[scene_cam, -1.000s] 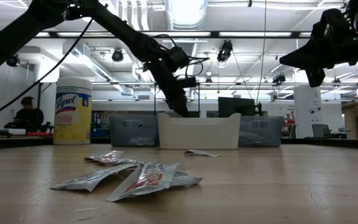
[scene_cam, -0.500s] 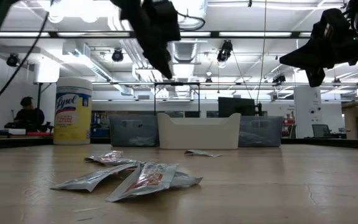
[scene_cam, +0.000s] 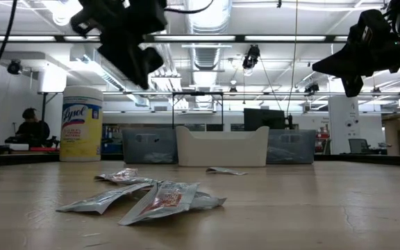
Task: Pick & Place First Aid Supplies
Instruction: Put the ointment pack into the white bin
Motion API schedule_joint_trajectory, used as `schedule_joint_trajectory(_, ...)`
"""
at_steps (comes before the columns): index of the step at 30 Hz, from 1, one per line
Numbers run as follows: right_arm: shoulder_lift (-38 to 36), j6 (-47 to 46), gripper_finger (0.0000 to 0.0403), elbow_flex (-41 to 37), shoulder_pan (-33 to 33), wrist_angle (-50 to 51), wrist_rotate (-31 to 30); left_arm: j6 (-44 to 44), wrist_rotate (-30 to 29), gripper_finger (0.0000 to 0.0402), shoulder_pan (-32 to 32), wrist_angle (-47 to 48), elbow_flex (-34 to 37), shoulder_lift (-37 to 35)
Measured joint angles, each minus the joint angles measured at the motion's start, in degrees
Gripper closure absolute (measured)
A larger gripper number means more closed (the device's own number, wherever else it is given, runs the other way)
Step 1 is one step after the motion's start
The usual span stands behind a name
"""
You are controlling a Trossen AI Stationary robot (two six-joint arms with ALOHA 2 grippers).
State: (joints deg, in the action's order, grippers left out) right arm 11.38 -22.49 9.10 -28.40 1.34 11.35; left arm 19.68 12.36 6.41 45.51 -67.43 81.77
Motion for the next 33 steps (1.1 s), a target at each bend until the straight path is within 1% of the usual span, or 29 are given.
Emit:
schedule_joint_trajectory(3,0.0,0.0,0.0394,0.0,0.0,0.0,0.0,-3.5,-1.9,0.0304,-3.2,-2.8,5.6,-0.9)
schedule_joint_trajectory(5,0.0,0.0,0.0394,0.0,0.0,0.0,0.0,-4.2,-2.6,0.0305,-4.8,-4.4,8.8,-0.8)
schedule_joint_trajectory(10,0.0,0.0,0.0394,0.0,0.0,0.0,0.0,-3.7,-3.1,0.0305,-7.2,-11.0,15.2,-0.2)
schedule_joint_trajectory(14,0.0,0.0,0.0394,0.0,0.0,0.0,0.0,-2.4,-3.5,0.0305,-8.2,-16.6,18.3,-0.2)
schedule_joint_trajectory(19,0.0,0.0,0.0394,0.0,0.0,0.0,0.0,-2.2,-3.9,0.0305,-9.3,-20.5,19.7,-0.2)
schedule_joint_trajectory(23,0.0,0.0,0.0394,0.0,0.0,0.0,0.0,-2.9,-7.0,0.0305,-10.5,-23.1,19.9,0.2)
schedule_joint_trajectory(25,0.0,0.0,0.0394,0.0,0.0,0.0,0.0,-3.5,-7.4,0.0305,-11.0,-23.9,19.8,1.0)
schedule_joint_trajectory(30,0.1,0.0,0.0394,0.0,0.0,0.1,0.1,-6.3,-7.7,0.0305,-12.3,-24.5,19.7,6.0)
schedule_joint_trajectory(33,0.2,0.0,0.0394,0.0,0.0,0.1,0.1,-9.0,-9.8,0.0305,-12.4,-24.6,18.5,9.3)
